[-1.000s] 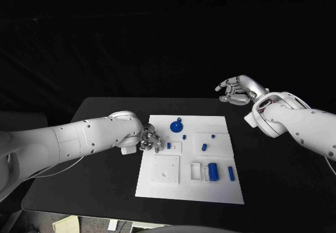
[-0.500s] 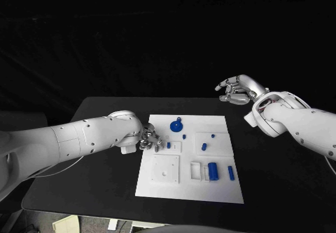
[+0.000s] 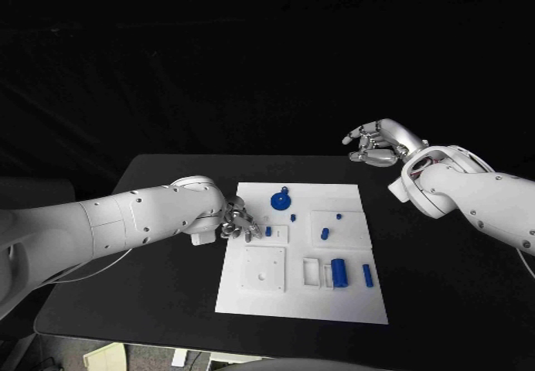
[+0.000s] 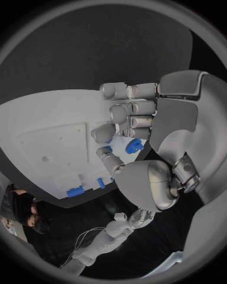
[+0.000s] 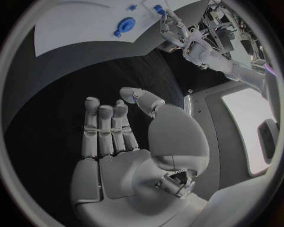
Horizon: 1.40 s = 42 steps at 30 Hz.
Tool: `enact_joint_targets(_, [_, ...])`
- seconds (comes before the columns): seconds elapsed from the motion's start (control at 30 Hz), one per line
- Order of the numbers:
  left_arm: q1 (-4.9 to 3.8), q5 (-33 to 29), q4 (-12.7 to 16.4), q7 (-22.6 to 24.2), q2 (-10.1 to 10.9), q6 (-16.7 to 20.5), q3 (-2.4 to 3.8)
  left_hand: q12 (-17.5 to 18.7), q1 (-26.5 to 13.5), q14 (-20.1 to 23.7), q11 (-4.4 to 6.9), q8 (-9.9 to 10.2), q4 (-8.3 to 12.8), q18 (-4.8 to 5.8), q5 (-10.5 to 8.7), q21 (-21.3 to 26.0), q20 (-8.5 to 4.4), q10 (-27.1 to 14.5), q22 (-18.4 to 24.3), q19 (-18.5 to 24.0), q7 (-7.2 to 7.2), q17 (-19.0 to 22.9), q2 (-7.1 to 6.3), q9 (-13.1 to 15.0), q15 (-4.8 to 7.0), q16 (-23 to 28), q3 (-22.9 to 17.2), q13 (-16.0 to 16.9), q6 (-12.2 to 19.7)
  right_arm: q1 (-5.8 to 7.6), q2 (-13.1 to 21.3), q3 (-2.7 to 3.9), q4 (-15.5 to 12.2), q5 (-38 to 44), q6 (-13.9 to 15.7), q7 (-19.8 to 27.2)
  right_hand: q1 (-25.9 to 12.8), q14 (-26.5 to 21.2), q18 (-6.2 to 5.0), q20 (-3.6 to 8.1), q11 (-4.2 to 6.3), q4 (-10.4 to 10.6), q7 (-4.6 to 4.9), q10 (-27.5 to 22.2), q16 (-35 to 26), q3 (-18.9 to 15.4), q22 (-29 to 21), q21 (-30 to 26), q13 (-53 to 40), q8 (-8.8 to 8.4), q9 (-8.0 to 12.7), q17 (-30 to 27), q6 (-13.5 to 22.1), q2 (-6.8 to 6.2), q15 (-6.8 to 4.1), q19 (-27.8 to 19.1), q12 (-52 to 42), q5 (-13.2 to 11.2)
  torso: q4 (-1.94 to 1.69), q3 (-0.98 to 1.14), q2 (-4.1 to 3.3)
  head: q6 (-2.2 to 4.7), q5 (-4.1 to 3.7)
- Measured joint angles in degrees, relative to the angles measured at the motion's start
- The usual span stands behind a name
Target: Assemble the parts on the task board
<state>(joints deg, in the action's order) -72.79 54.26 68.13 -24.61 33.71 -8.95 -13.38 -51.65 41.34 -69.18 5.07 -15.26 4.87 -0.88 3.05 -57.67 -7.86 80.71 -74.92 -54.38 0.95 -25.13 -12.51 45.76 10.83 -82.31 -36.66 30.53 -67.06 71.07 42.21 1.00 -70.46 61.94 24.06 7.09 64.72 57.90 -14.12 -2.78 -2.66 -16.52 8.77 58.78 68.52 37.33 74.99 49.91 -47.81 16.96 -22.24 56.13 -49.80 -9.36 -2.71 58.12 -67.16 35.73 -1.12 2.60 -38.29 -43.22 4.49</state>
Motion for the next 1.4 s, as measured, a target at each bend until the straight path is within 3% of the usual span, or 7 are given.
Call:
enact_joint_targets(0.13, [0.00, -0.2, 0.0, 0.0, 0.1, 0.1, 0.00, 0.0, -0.7, 0.1, 0.15, 0.0, 0.2, -0.90, 0.00, 0.0, 0.27, -0.3, 0.0, 0.5, 0.14, -0.1, -0.32, 0.3, -0.09, 0.0, 2.7, 0.1, 0.2, 0.00, 0.0, 0.00, 0.0, 0.0, 0.0, 0.0, 0.0, 0.0, 0.01, 0.00, 0.00, 0.0, 0.00, 0.0, 0.0, 0.0, 0.0, 0.0, 0.0, 0.00, 0.0, 0.0, 0.0, 0.00, 0.00, 0.0, 0.0, 0.0, 0.00, 0.01, -0.01, 0.05, -0.02])
enact_joint_targets(0.57, [0.01, -0.9, 0.1, 0.0, 0.6, 0.4, 0.09, 0.0, -1.0, 0.5, 0.15, 0.0, 0.8, -0.90, 0.00, 0.0, 0.28, -0.3, 0.0, 0.9, 0.05, -0.1, -0.69, 0.6, 0.11, 0.0, 5.3, 0.1, 0.2, 0.00, 0.0, 0.00, 0.0, 0.0, 0.0, 0.0, 0.0, 0.0, 0.00, 0.00, 0.00, 0.0, -0.11, 0.0, 0.0, 0.0, 0.0, 0.0, 0.0, 0.00, 0.0, 0.0, 0.1, 0.00, 0.01, 0.0, 0.0, 0.0, 0.03, 0.03, -0.01, 0.07, -0.06])
enact_joint_targets(0.8, [0.03, -1.5, 0.5, 0.1, 2.0, 0.7, 0.58, 0.0, -2.4, 0.5, 0.15, 0.0, -0.2, -0.89, 0.00, 0.5, 0.28, -0.7, 0.0, 0.9, 0.21, -0.1, -2.05, 0.7, 0.10, 0.0, 6.5, 0.1, 0.5, 0.00, 0.2, 0.00, 0.0, 0.0, 0.0, 0.0, 0.0, 0.0, 0.00, 0.00, 0.00, 0.0, -0.18, 0.0, 0.0, 0.0, 0.0, 0.0, 0.0, 0.00, 0.0, 0.0, 0.0, 0.00, 0.01, 0.0, 0.0, 0.0, 0.03, 0.03, -0.04, 0.14, -0.22])
enact_joint_targets(0.9, [0.02, -1.7, 0.5, 0.1, 2.2, 1.0, 1.17, 0.0, -2.9, 0.5, 0.15, 0.0, -0.4, -0.89, 0.00, 0.5, 0.49, -0.7, 0.0, 1.2, 0.15, -0.1, -1.67, 0.8, 0.09, 0.0, 7.2, 0.1, 0.5, 0.00, 0.2, 0.00, -0.1, 0.0, 0.0, 0.0, 0.0, 0.0, 0.00, 0.00, 0.00, 0.0, -0.15, 0.0, 0.0, 0.0, 0.0, 0.0, 0.0, 0.00, 0.0, 0.0, 0.1, 0.00, 0.01, 0.0, 0.0, 0.0, 0.03, 0.03, -0.04, 0.15, -0.27])
enact_joint_targets(1.07, [0.00, -2.9, 0.5, 0.1, 2.6, 1.8, 1.48, 0.0, -3.1, 0.8, 0.15, 0.0, -0.5, -0.90, 0.00, 0.5, 0.49, -0.7, 0.0, 1.2, 0.14, -0.1, -1.89, 0.8, 0.20, 0.0, 7.6, 0.1, 0.6, 0.00, 0.3, 0.00, -0.1, 0.0, 0.0, 0.0, 0.0, 0.0, 0.00, 0.00, 0.00, 0.0, -0.03, 0.0, 0.0, 0.0, 0.0, 0.0, 0.0, 0.00, 0.0, 0.0, 0.2, 0.00, 0.01, 0.0, 0.0, 0.0, 0.03, 0.03, -0.04, 0.16, -0.36])
enact_joint_targets(1.3, [0.01, -5.4, 0.5, 0.7, 3.4, 3.8, 2.69, 0.5, -3.8, 1.6, -0.31, 0.7, -0.5, -0.89, 0.00, 1.0, 0.67, -1.6, 0.0, 1.8, 0.39, 0.2, -1.02, 0.8, -0.01, 0.7, 8.1, 0.0, 1.6, 0.00, 0.3, 0.00, -0.1, 0.0, 0.0, 0.0, 0.0, 0.0, 0.00, 0.00, 0.00, 0.0, 0.07, 0.0, 0.0, 0.0, 0.0, 0.0, 0.0, 0.00, 0.0, 0.0, 0.1, 0.00, 0.01, 0.0, 0.0, 0.0, 0.01, 0.04, 0.00, 0.32, -0.36])
enact_joint_targets(1.4, [-0.02, -6.2, 0.5, 1.0, 3.7, 4.7, 2.83, 0.7, -2.8, 2.0, -0.28, 1.0, 1.0, -0.88, 0.00, 1.1, 0.69, -1.9, 0.0, 2.4, 0.71, 0.3, 1.61, 0.8, -0.27, 0.9, 9.5, -0.2, 2.0, 0.00, 0.3, 0.00, -0.1, 0.0, 0.0, 0.0, 0.0, 0.0, 0.00, 0.00, 0.00, 0.0, 0.06, 0.0, 0.0, 0.0, 0.0, 0.0, 0.0, 0.00, 0.0, 0.0, 0.1, 0.00, 0.01, 0.0, 0.0, 0.0, 0.00, 0.07, 0.00, 0.38, -0.36])
